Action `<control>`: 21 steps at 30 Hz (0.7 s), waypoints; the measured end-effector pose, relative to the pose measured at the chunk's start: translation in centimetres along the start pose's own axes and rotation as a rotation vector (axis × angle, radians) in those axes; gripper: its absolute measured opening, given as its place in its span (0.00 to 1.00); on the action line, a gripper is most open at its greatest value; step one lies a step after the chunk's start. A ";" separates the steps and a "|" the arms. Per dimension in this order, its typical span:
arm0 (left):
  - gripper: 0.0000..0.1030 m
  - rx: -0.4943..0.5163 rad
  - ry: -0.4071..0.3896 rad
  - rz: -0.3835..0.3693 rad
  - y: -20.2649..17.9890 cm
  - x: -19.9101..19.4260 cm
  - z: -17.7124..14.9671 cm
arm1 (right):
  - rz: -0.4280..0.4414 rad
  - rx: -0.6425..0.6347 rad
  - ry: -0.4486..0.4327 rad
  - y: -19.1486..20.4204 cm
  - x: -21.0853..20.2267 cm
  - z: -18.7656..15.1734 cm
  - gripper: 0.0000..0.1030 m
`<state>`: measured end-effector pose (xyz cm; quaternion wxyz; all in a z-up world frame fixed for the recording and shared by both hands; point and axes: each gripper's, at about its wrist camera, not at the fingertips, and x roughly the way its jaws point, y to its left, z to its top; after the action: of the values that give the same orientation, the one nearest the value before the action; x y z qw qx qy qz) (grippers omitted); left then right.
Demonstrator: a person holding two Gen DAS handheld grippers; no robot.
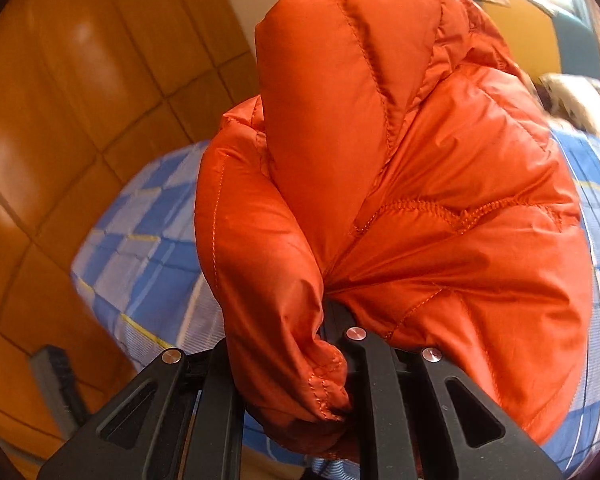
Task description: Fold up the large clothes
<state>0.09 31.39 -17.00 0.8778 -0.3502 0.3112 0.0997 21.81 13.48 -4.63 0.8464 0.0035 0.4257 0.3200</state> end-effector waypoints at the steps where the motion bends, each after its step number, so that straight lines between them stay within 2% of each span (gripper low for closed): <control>1: 0.36 0.001 0.001 0.012 0.2 -0.5 -0.3 | -0.011 -0.026 0.010 0.4 0.5 -0.1 0.12; 4: 0.36 -0.008 -0.002 0.029 0.8 -1.9 -1.0 | -0.027 -0.092 0.046 1.5 2.2 -0.7 0.12; 9: 0.36 -0.010 -0.008 0.049 1.0 -2.9 -1.2 | -0.049 -0.222 0.158 2.8 6.9 -2.3 0.11; 11: 0.36 -0.007 -0.010 0.049 0.9 -3.5 -1.4 | -0.047 -0.213 0.172 2.5 7.4 -2.4 0.11; 17: 0.36 0.014 -0.019 0.064 0.2 -4.5 -1.6 | -0.043 -0.227 0.164 2.4 5.9 -1.7 0.12; 21: 0.36 0.019 -0.026 0.095 0.3 -5.2 -1.8 | -0.034 -0.259 0.135 3.2 4.6 -1.4 0.19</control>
<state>-4.93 30.64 -14.96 0.8795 -0.3252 0.3169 0.1425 21.07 18.12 -7.98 0.8146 -0.1343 0.4367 0.3573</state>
